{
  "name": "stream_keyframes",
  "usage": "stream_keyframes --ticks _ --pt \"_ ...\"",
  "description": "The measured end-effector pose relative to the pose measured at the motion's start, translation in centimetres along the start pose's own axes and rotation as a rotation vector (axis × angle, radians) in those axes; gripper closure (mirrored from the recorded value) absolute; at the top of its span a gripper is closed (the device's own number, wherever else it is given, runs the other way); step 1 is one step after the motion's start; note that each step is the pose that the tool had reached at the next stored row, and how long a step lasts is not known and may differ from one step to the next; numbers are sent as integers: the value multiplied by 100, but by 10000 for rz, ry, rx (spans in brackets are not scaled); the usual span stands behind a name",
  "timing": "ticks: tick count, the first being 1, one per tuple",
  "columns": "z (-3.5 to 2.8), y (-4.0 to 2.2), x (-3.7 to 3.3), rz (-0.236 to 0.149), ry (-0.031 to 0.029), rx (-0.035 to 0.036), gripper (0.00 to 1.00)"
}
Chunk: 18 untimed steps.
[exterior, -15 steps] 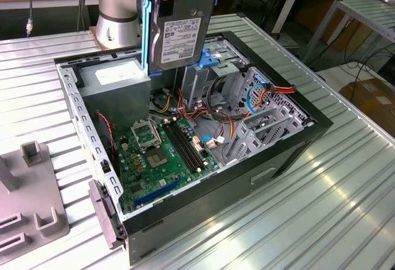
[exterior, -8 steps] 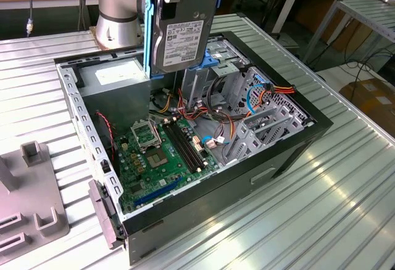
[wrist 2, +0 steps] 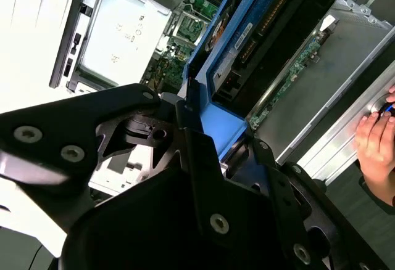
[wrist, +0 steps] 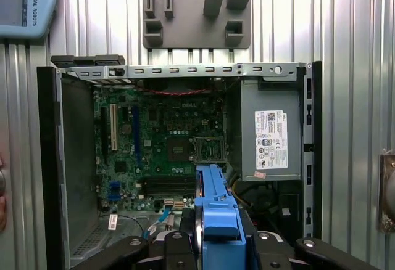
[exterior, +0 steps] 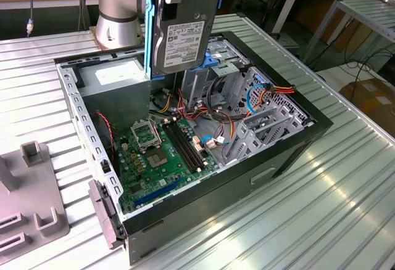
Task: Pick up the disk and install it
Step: 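Insert the disk into the insertion slot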
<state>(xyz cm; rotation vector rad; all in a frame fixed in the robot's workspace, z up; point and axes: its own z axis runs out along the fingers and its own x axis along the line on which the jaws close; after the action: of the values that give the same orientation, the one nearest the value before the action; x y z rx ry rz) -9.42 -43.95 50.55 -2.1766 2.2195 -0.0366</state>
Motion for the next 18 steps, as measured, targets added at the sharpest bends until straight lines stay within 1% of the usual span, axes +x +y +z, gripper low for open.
stream_keyframes --ticks 3,5,13,17,18 --pt "0 0 2 0 1 0 63" --pt "0 -1 16 -1 5 0 63" --pt "-1 -3 129 -1 27 0 63" --pt "2 -6 205 -1 29 1 63" --pt "5 -21 237 -2 30 1 63"
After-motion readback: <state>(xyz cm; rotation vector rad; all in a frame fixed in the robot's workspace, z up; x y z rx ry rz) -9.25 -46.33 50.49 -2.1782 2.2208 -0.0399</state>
